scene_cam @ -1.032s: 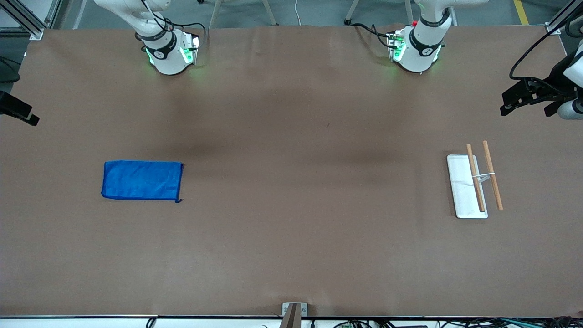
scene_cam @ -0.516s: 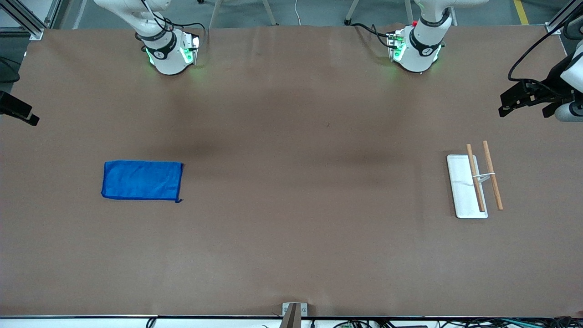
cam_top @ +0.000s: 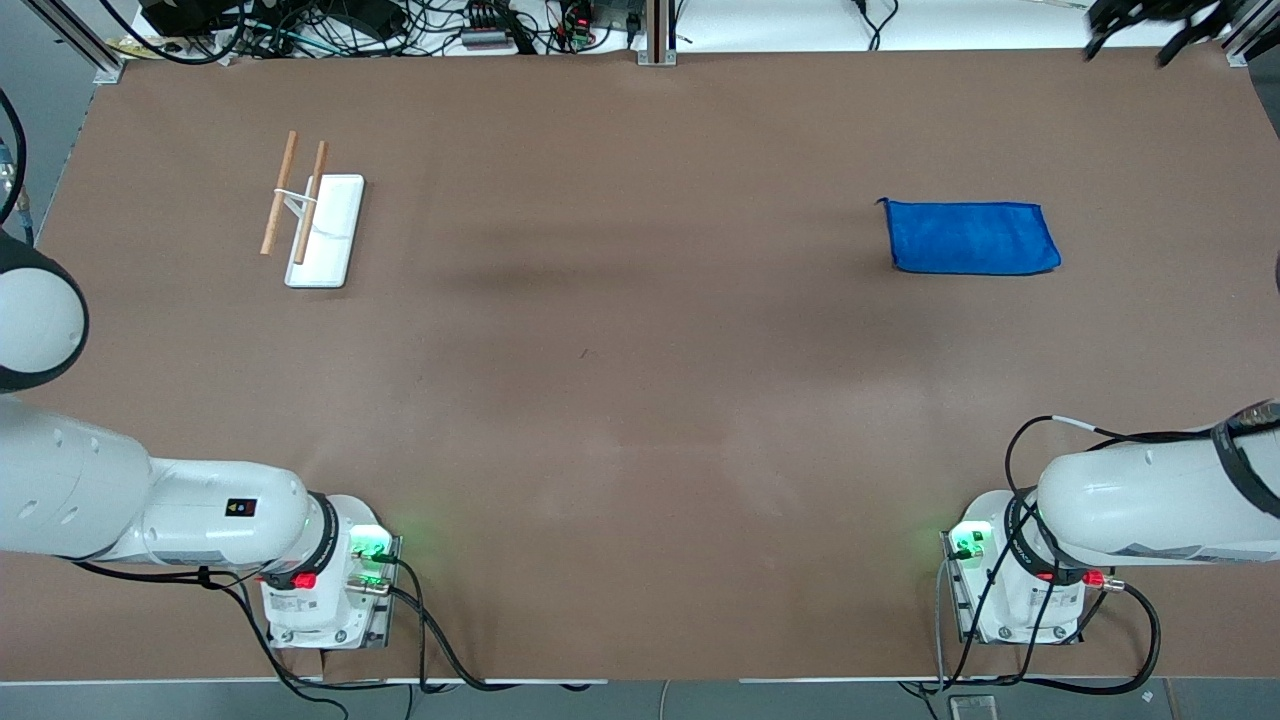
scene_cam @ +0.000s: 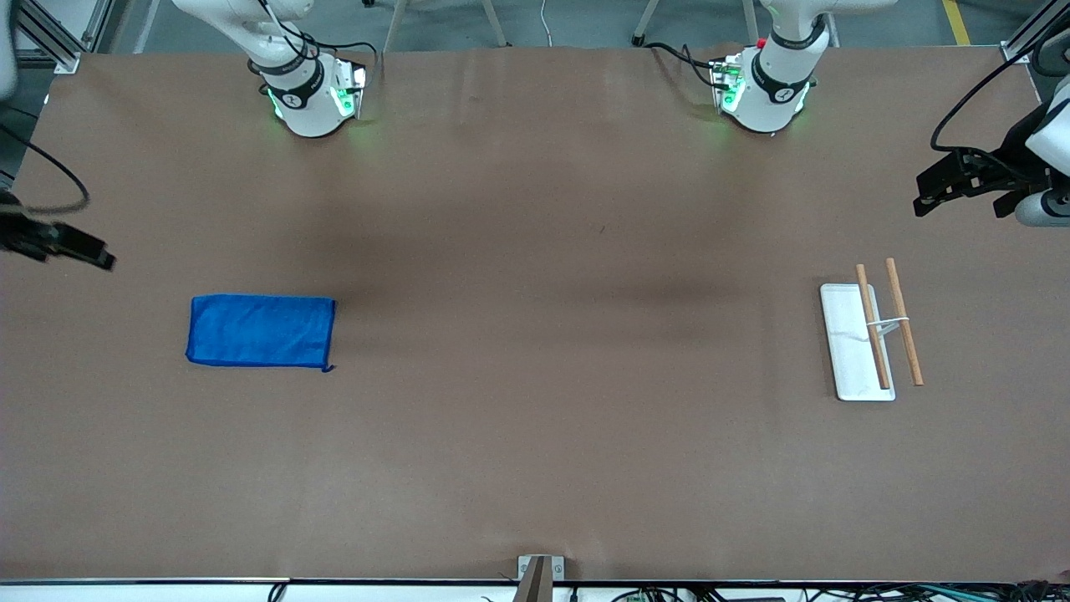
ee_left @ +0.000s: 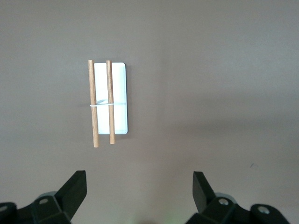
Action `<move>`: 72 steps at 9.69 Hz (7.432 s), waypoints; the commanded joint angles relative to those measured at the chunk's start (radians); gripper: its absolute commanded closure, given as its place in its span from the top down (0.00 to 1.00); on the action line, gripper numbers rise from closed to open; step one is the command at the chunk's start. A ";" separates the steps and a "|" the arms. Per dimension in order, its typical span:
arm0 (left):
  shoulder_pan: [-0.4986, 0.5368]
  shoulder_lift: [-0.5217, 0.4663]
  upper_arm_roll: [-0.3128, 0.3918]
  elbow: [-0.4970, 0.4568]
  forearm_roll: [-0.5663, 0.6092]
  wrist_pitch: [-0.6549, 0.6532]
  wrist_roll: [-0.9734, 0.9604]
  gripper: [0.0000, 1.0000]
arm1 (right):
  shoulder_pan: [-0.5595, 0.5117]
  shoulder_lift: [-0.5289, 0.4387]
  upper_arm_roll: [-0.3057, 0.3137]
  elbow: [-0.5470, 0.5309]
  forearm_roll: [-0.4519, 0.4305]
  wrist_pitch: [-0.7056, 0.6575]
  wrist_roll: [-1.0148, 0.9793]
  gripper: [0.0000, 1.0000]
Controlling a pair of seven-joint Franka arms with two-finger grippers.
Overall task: Right arm passes towel to left arm to hang
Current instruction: 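Move the right gripper down to the blue towel's edge, then close the right gripper on the blue towel's edge, then lift the blue towel with the right gripper toward the table middle, then carry the towel toward the left gripper while the left gripper approaches, then grasp the towel's hanging edge with the left gripper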
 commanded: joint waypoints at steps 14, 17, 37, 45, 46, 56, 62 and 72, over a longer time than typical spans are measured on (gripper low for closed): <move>-0.007 0.016 -0.002 -0.020 0.019 -0.008 -0.013 1.00 | 0.000 0.342 0.009 -0.475 -0.007 0.842 -0.127 0.88; -0.007 0.018 -0.002 -0.020 0.019 -0.007 -0.013 1.00 | -0.001 0.342 0.009 -0.476 -0.007 0.840 -0.147 0.19; 0.009 0.036 -0.001 -0.018 -0.120 0.002 0.061 1.00 | 0.034 0.226 0.510 0.021 1.053 0.233 -0.138 0.00; 0.114 0.079 0.002 -0.099 -0.661 -0.157 0.173 1.00 | 0.081 0.367 0.747 0.016 1.791 0.268 -0.514 0.00; 0.121 0.081 0.002 -0.133 -0.724 -0.160 0.177 1.00 | 0.092 0.408 0.751 0.016 1.842 0.262 -0.620 0.00; 0.107 0.142 -0.103 -0.429 -0.973 -0.087 0.292 0.91 | 0.198 0.511 0.836 0.071 2.151 0.224 -0.938 0.00; 0.110 0.133 -0.177 -0.494 -1.149 0.005 0.315 0.87 | 0.195 0.511 0.837 0.071 2.151 0.224 -0.943 0.00; 0.119 0.104 -0.228 -0.577 -1.401 0.182 0.512 0.24 | 0.189 0.511 0.863 0.070 2.188 0.231 -0.978 0.00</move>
